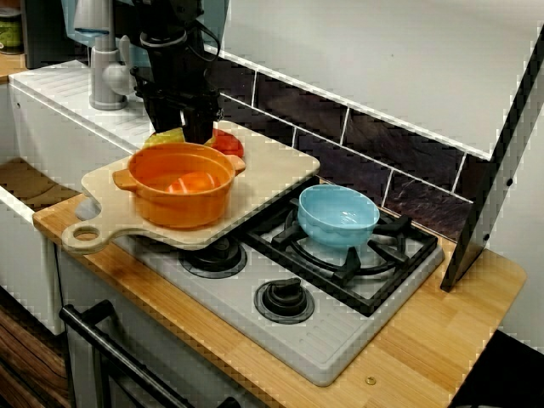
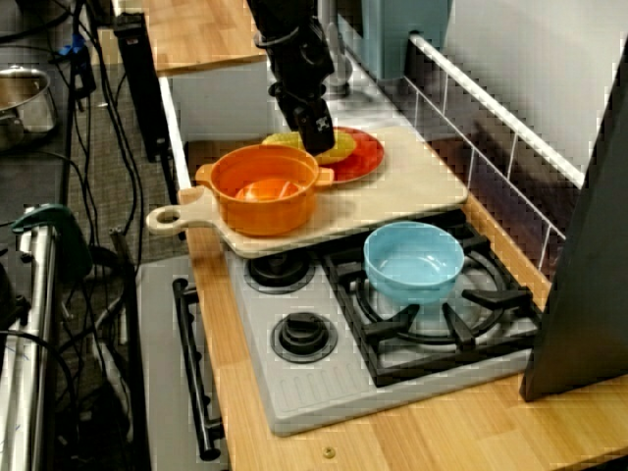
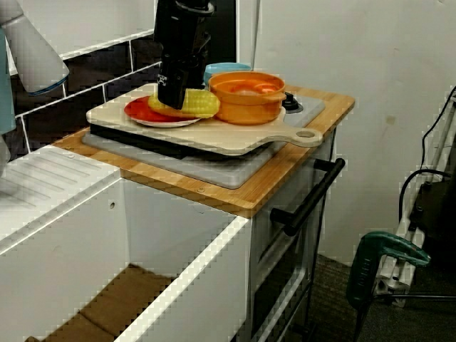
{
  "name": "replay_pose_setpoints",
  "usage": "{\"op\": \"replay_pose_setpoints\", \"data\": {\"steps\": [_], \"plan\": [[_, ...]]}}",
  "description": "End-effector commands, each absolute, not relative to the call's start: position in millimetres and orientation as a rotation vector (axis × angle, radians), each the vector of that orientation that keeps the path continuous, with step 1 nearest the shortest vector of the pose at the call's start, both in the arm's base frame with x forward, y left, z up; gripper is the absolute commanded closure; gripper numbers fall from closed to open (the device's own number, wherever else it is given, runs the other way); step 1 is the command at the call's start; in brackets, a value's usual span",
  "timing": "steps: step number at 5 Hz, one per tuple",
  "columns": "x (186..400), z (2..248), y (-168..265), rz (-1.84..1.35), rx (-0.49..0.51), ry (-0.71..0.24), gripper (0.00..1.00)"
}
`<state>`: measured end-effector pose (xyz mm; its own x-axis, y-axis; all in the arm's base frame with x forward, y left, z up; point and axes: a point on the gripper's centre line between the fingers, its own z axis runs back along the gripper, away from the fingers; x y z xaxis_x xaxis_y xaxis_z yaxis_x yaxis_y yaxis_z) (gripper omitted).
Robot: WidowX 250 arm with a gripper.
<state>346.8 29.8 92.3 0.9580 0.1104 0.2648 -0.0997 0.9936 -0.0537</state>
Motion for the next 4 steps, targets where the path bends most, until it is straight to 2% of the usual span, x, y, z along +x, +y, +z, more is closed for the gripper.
{"op": "replay_pose_setpoints", "data": {"steps": [1,4], "plan": [[354.3,139.6,34.1,0.104,-0.076,-0.384,1.0],[370.3,166.8,20.5,0.068,-0.126,-0.404,1.0]]}}
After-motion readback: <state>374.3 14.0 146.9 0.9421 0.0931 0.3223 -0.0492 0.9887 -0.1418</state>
